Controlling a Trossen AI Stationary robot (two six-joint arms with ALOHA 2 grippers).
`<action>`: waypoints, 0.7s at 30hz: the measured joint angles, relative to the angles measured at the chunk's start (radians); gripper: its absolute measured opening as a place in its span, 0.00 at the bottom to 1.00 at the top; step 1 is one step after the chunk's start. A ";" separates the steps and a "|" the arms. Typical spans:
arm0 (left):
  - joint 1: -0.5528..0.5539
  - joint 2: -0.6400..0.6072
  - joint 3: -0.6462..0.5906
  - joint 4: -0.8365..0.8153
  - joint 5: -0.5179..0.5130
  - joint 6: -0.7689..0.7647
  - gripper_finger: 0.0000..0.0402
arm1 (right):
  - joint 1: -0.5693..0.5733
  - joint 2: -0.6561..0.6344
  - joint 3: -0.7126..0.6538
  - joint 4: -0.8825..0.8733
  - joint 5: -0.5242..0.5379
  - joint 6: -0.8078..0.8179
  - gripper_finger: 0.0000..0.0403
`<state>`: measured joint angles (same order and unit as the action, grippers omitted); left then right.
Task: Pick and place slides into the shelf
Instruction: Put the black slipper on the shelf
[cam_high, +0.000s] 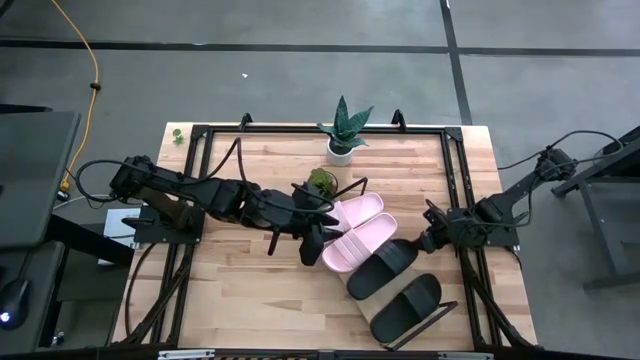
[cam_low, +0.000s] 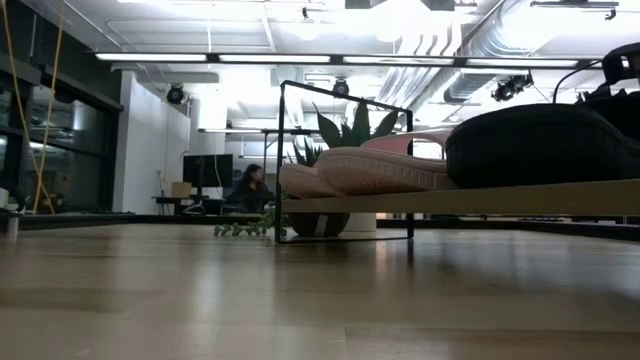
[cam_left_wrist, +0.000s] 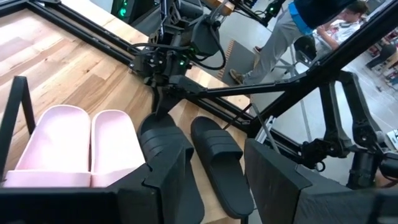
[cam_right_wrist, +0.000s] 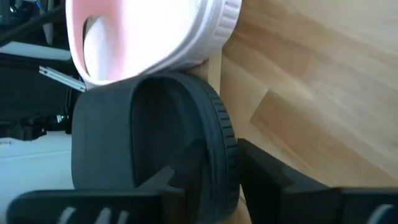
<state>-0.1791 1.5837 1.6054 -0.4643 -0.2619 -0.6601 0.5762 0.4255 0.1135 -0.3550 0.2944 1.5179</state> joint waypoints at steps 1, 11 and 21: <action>0.000 0.000 0.000 -0.004 0.000 0.000 0.38 | 0.000 0.000 0.000 0.000 -0.012 0.000 0.20; 0.000 0.000 0.000 -0.011 0.000 0.000 0.38 | 0.000 0.000 -0.001 0.027 -0.097 -0.007 0.13; 0.000 0.000 0.000 -0.011 0.003 0.000 0.38 | 0.000 0.000 -0.001 0.039 -0.166 -0.012 0.13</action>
<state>-0.1791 1.5837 1.6054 -0.4752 -0.2585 -0.6598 0.5766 0.4252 0.1127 -0.3159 0.1279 1.5055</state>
